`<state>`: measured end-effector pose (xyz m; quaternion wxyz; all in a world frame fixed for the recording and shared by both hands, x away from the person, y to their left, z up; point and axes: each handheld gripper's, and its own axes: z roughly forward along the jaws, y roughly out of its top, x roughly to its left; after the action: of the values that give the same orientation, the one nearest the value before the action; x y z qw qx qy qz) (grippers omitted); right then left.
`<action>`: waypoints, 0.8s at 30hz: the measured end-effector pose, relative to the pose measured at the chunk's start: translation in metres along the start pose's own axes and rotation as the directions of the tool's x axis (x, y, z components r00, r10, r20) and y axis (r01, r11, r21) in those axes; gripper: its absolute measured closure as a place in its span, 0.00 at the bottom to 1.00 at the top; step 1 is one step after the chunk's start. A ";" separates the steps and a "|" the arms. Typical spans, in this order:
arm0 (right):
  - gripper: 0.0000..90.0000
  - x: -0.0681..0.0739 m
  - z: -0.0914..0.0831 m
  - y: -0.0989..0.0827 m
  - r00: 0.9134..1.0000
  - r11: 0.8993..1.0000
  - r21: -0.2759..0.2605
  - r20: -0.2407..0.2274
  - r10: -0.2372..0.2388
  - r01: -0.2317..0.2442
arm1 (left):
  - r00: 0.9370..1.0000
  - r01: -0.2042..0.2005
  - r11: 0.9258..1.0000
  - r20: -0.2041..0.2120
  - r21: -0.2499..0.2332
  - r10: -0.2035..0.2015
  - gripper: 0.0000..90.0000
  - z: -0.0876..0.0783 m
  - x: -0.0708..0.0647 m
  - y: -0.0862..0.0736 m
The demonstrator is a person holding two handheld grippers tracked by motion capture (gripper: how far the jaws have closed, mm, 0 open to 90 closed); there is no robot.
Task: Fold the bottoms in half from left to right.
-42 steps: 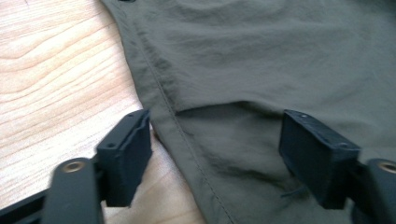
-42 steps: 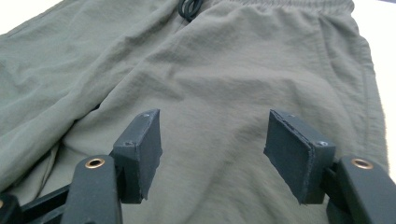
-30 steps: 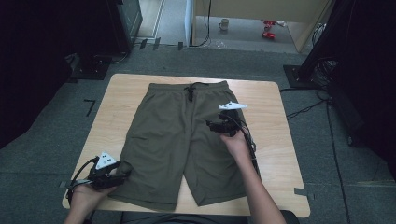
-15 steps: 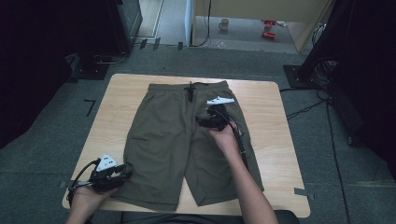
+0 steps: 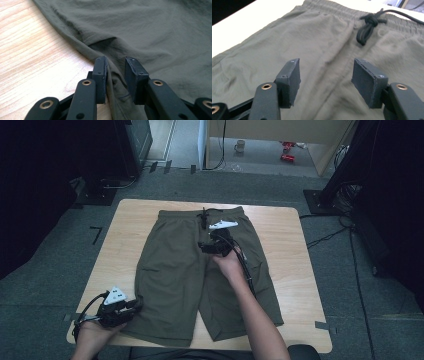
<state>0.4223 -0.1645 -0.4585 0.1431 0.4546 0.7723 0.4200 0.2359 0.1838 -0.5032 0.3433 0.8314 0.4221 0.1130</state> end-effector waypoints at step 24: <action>0.43 0.033 0.060 0.024 0.999 1.000 0.007 -0.045 -0.026 0.026 | 0.999 -0.020 1.000 0.030 0.018 0.020 0.88 0.002 -0.009 0.002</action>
<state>0.4548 -0.1009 -0.4709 0.1296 0.4357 0.7828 0.4250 0.2326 0.1753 -0.5023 0.3408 0.8403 0.4096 0.1001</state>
